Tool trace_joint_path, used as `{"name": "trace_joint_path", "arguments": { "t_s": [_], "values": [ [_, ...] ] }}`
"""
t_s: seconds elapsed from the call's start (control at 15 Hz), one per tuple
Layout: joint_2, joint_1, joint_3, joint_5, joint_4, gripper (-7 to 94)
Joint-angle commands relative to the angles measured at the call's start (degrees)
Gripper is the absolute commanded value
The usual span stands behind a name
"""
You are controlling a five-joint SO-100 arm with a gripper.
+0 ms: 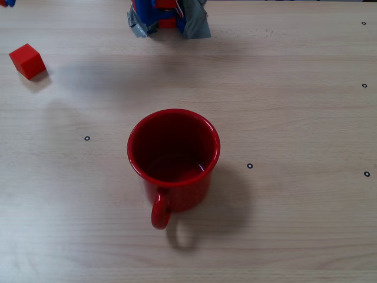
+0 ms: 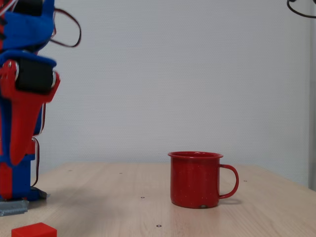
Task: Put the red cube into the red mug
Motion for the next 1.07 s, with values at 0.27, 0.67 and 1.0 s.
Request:
{"name": "trace_joint_path", "arguments": {
  "t_s": [0.27, 0.67, 1.0],
  "values": [
    [1.67, 2.55, 4.04, -3.34, -3.52, 45],
    [2.29, -0.35, 13.1, -2.81, -8.35, 56],
    [-0.35, -1.85, 21.09, -1.58, -20.13, 56]
  ]
}}
